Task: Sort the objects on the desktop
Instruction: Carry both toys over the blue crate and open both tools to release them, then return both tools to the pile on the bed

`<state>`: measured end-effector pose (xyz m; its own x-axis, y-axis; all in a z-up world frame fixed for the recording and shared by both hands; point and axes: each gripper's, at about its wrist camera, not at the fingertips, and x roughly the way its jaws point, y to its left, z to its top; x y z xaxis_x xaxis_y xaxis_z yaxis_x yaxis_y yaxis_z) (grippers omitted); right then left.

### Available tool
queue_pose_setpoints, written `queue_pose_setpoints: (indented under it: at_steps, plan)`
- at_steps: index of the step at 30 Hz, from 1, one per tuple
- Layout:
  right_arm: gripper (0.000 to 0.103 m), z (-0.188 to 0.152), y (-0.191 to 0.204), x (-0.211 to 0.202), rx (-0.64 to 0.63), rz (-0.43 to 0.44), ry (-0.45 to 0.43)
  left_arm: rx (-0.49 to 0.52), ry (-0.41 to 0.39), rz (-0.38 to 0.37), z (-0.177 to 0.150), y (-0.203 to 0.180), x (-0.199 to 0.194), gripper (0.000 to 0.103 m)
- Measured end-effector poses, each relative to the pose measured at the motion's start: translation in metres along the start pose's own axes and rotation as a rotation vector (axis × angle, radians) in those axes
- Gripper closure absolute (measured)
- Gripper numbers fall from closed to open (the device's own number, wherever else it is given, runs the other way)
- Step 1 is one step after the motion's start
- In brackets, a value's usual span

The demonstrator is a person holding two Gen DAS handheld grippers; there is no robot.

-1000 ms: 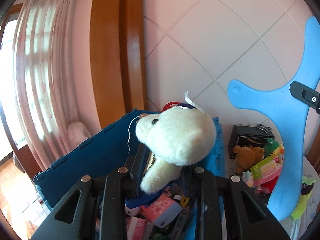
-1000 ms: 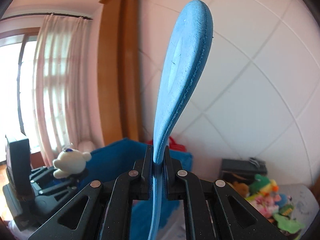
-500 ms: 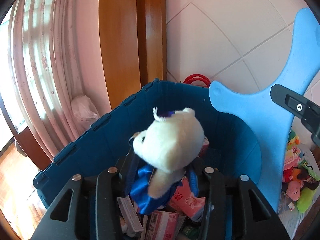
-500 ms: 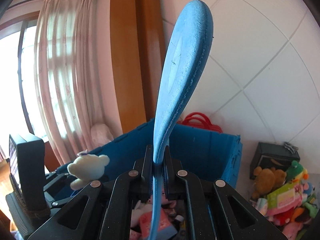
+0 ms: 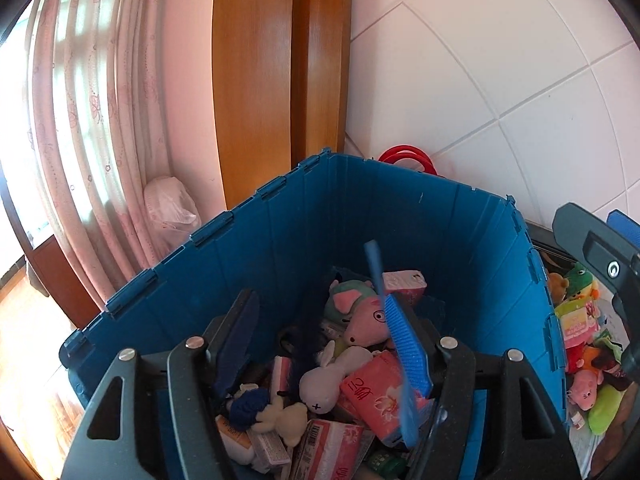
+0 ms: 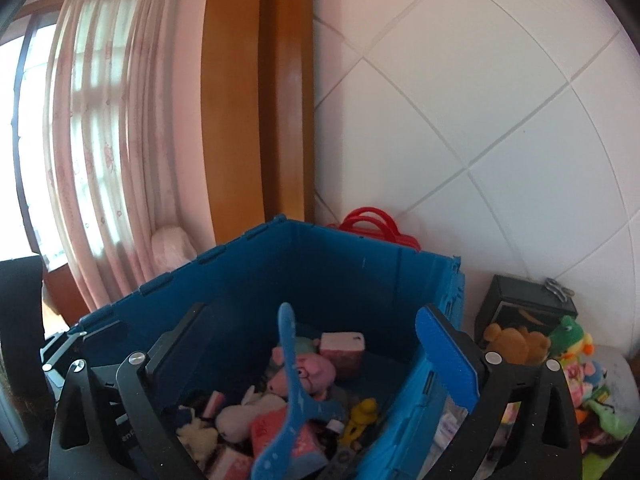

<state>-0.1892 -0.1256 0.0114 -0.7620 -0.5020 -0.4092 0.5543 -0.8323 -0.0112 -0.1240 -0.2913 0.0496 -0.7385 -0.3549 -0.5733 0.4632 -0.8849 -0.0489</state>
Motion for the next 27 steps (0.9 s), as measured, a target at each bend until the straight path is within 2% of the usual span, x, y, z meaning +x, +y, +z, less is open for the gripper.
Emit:
queue_pose_setpoints:
  at_steps: [8, 14, 21, 27]
  plan:
    - [0.0, -0.011, -0.008, -0.024, -0.044, -0.076, -0.038, 0.001, -0.056, -0.02, -0.005, -0.014, -0.026, 0.038]
    - [0.0, -0.023, -0.032, -0.061, -0.056, -0.145, -0.109, 0.025, -0.125, -0.037, -0.013, -0.045, -0.062, 0.038]
    - [0.0, -0.058, -0.093, -0.12, -0.031, -0.287, -0.203, 0.065, -0.218, -0.109, -0.03, -0.107, -0.117, 0.038]
    - [0.0, -0.102, -0.17, -0.157, 0.045, -0.393, -0.181, 0.131, -0.245, -0.21, -0.048, -0.183, -0.147, 0.038]
